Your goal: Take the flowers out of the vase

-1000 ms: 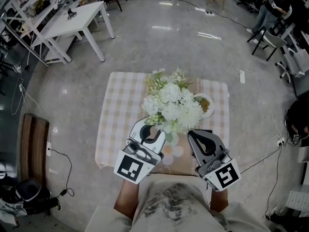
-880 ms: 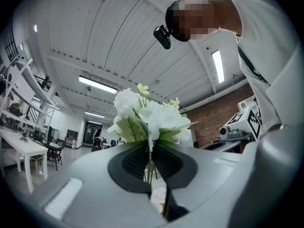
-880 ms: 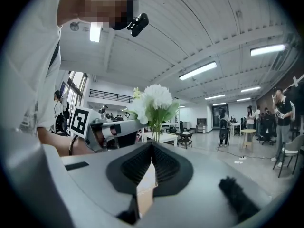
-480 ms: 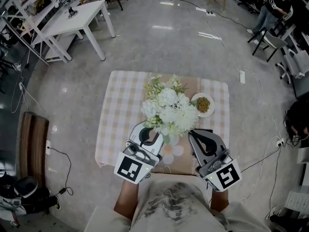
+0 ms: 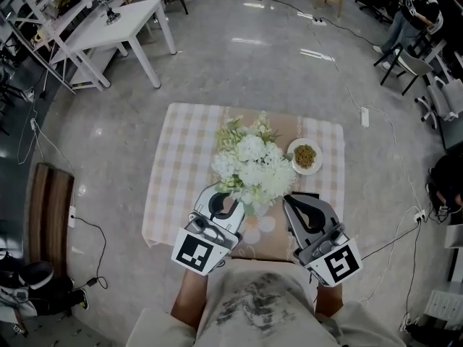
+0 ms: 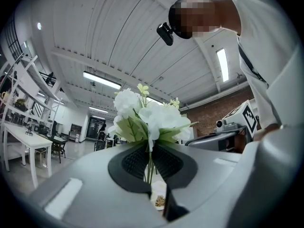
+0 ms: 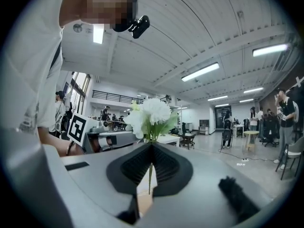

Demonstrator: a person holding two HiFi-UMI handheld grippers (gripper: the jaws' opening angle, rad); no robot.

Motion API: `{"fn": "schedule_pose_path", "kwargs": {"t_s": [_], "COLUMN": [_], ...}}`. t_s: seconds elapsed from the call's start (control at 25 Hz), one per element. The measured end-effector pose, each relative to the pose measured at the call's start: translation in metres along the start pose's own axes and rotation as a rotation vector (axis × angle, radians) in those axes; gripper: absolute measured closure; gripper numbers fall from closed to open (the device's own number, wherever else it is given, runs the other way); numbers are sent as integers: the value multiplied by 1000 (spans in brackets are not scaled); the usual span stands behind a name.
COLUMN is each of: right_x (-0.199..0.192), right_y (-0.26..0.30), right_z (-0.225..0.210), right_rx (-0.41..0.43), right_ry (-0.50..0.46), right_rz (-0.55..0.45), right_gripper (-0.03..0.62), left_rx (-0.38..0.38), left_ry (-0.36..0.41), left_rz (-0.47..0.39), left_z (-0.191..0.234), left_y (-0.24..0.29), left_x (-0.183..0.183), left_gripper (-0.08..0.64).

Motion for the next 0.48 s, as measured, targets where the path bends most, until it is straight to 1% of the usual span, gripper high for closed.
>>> {"fn": "schedule_pose_path", "kwargs": {"t_s": [0.48], "right_x": [-5], "right_y": [-3], "right_z": [-2], "right_rx": [13], "right_ry": [6], "right_rz": [-2], "right_gripper": [577], "left_rx": [11], "left_ry": [4], "left_rz": [2], "left_z": [-6], "left_y": [-1], "left_x": [-2], "left_gripper": [535]}}
Point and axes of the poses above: the fingertips, and each gripper's own axes: y forward along the fingers, z to its left, x out of its top, the point moved 10 cm from there along -y, backward along the fingers, and after that the axes turned 8 degrees about z, right-handed, at the moved point
